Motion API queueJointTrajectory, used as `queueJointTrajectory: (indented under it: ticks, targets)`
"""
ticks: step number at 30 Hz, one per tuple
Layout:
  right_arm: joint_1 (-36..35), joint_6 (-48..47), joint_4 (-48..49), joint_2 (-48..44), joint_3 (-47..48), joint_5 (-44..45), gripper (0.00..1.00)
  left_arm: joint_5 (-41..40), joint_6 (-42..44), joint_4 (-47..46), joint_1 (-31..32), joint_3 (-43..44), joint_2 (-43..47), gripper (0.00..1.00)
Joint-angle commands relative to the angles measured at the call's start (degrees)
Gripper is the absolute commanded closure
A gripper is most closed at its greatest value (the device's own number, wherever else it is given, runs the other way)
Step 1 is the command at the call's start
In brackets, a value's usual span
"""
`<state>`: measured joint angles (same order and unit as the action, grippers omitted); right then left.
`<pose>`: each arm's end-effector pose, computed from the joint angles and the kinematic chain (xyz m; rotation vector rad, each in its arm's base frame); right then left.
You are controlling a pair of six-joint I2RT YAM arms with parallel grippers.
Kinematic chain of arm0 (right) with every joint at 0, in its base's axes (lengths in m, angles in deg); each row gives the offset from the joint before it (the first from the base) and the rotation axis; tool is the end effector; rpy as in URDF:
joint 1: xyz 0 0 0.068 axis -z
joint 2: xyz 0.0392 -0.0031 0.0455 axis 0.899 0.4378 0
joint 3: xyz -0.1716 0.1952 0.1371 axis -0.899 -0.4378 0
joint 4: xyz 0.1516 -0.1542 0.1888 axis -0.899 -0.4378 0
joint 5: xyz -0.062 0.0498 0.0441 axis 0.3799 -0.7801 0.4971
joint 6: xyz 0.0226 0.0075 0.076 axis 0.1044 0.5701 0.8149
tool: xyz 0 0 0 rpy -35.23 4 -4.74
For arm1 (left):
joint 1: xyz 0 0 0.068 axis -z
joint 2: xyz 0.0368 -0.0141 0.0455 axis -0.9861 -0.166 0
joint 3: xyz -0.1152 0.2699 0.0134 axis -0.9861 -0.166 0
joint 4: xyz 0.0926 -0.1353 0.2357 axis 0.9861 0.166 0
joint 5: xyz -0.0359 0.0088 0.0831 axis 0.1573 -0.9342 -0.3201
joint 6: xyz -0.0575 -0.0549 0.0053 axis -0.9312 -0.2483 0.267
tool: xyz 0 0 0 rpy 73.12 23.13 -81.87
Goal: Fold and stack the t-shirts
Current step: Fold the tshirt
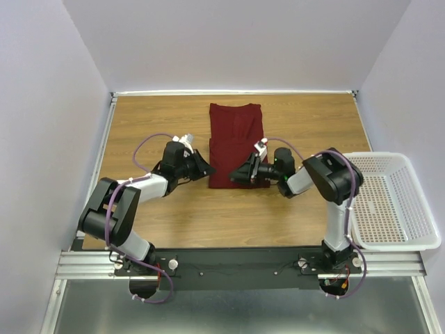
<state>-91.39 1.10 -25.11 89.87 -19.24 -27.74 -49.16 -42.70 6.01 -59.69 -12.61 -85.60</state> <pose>0.3177 0.2215 0.0790 0.0336 2.1999 1.8110 0.3061 -0.1463 0.1439 -0.2648 2.2991 -1.1133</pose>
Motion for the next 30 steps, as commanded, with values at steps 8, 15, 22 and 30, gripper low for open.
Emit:
queueJointTrajectory:
  ticks: [8, 15, 22, 30]
  targets:
    - [12.7, 3.0, -1.9, -0.6, 14.1, -0.7, 0.45, -0.4, 2.3, -0.8, -2.5, 17.2, -11.8, 0.78]
    - [16.4, 4.1, -2.6, 11.2, 23.6, 1.9, 0.45, 0.7, 0.3, -0.2, -5.1, 28.6, -27.2, 0.79]
    - [19.3, 4.1, -6.6, 15.3, 22.0, 8.5, 0.46, 0.8, -0.6, 4.1, -6.7, 35.0, -34.6, 0.81]
    - [19.4, -6.9, -24.4, 6.4, 21.8, 12.9, 0.46, -0.4, -0.2, 6.7, -8.1, 34.2, -30.7, 0.78]
